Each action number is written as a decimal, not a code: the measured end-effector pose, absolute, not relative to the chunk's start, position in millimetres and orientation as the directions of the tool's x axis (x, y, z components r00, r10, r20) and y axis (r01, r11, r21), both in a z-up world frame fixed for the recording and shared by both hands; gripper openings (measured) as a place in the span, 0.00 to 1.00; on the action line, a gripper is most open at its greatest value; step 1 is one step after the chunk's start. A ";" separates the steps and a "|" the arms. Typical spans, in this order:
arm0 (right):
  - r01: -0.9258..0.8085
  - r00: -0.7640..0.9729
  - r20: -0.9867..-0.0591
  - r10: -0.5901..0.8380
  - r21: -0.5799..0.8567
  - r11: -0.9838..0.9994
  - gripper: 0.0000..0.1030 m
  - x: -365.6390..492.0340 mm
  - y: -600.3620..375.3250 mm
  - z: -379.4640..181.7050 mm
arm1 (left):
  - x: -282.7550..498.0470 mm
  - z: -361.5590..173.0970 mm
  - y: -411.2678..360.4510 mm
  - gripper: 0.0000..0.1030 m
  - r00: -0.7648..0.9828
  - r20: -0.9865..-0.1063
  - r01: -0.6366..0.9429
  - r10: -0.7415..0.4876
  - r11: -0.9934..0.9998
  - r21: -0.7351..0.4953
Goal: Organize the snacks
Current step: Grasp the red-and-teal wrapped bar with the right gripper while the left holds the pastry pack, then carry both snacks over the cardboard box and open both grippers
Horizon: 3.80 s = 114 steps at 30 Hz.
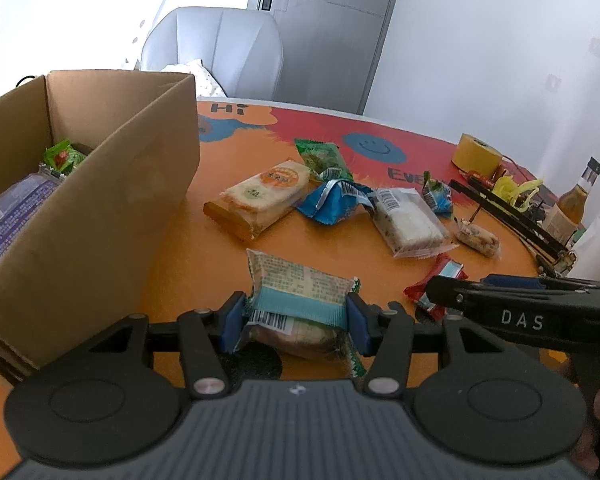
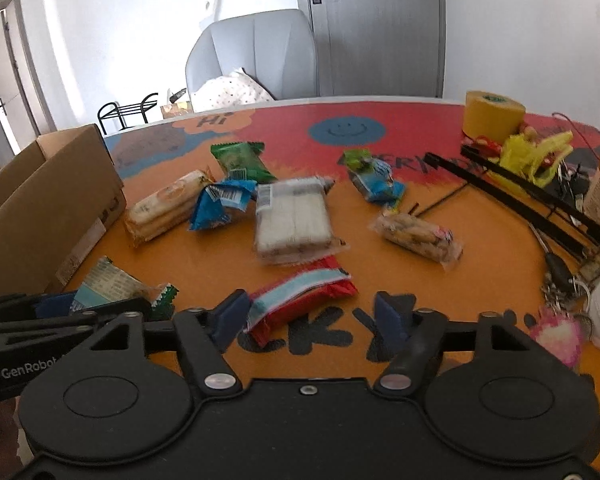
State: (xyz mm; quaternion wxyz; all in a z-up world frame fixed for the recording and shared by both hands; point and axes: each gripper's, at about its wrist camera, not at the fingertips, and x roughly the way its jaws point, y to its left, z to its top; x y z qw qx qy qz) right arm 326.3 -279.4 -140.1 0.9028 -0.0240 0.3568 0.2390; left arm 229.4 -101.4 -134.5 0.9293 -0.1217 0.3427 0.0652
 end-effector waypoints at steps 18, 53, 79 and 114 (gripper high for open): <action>-0.338 0.680 -0.662 0.314 0.097 0.936 0.51 336.0 -271.4 -146.1 | 233.6 -136.6 -96.7 0.51 0.757 -0.652 -0.228 0.035 0.950 -0.214; -0.414 0.718 -0.538 0.442 0.180 0.892 0.17 290.6 -261.5 -71.2 | 205.8 -50.0 -76.9 0.51 0.838 -0.545 -0.136 0.023 0.976 -0.168; -0.554 0.683 -0.476 0.554 0.157 0.817 0.17 275.8 -185.9 -31.0 | 178.1 -19.0 -0.1 0.51 0.850 -0.511 -0.240 0.124 0.956 -0.167; -0.603 0.621 -0.498 0.606 0.191 0.775 0.42 272.2 -129.2 -32.5 | 154.3 -34.8 67.8 0.86 0.815 -0.541 -0.383 0.209 0.894 -0.232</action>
